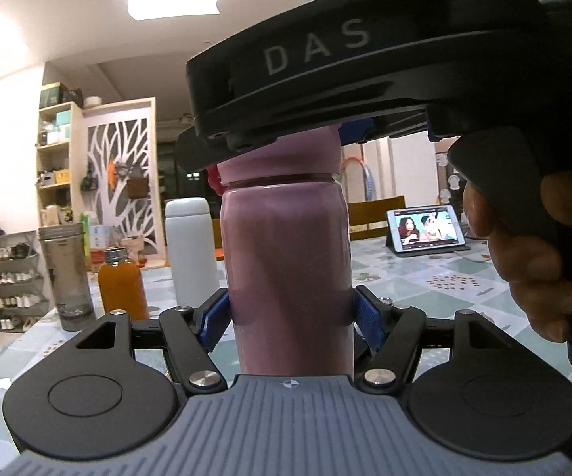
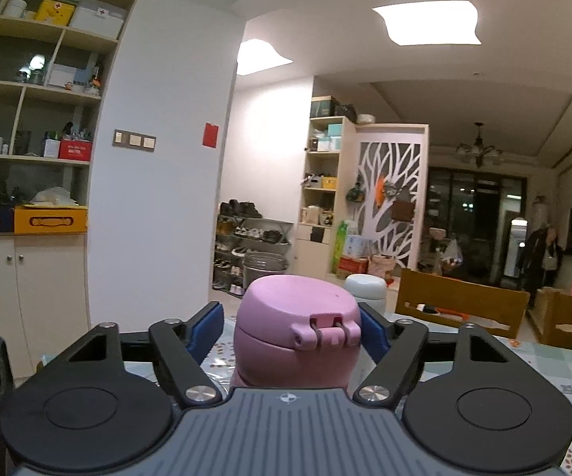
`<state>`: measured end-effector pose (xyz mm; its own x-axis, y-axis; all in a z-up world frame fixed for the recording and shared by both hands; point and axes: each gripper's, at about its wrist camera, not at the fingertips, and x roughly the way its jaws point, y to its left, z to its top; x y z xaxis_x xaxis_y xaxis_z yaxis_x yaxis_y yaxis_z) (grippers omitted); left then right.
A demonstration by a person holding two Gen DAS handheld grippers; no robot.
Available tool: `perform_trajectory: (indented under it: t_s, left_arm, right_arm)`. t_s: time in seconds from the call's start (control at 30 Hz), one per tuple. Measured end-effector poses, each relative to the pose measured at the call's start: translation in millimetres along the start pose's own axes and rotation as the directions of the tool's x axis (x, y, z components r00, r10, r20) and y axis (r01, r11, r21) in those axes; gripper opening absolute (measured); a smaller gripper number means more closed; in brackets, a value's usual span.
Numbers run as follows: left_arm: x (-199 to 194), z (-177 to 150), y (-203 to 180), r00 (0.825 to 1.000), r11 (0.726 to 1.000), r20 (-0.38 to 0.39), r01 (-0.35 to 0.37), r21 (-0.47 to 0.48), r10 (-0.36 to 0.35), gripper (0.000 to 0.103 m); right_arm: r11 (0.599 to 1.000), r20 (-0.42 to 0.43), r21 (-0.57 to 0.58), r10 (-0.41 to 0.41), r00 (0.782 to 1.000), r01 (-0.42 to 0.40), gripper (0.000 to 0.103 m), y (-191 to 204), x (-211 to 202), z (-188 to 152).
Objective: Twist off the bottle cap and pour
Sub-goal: 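Keep twisting the lid with the right gripper until it comes loose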
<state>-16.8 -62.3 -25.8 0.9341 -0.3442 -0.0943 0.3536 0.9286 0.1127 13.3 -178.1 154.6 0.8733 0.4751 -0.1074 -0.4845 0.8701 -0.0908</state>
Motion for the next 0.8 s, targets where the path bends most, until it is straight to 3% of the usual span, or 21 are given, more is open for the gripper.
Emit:
perform_trajectory:
  t_s: [0.07,0.3,0.53,0.8]
  left_arm:
    - [-3,-1,-3,1.0,1.0,-0.001,0.004,0.003,-0.004,0.068]
    - [-4,-2,5,0.999,0.999,-0.005,0.036,0.002,-0.036,0.068]
    - [-4,-3,21,0.994,0.994,-0.003,0.111,-0.016,-0.111,0.068]
    - [-2,-5,38,0.978,0.978,-0.001,0.21,-0.001,-0.21,0.068]
  right_arm:
    - [1.0,0.001,0.0,-0.003,1.0,0.003,0.066,-1,0,-1]
    - [0.999,0.004,0.011,0.036,0.999,-0.036,0.066,-10,-1,-4]
    - [0.993,0.005,0.019,0.118,0.993,-0.118,0.066,-27,-2,-2]
    - [0.971,0.003,0.013,0.239,0.971,-0.239,0.066,-50,0,3]
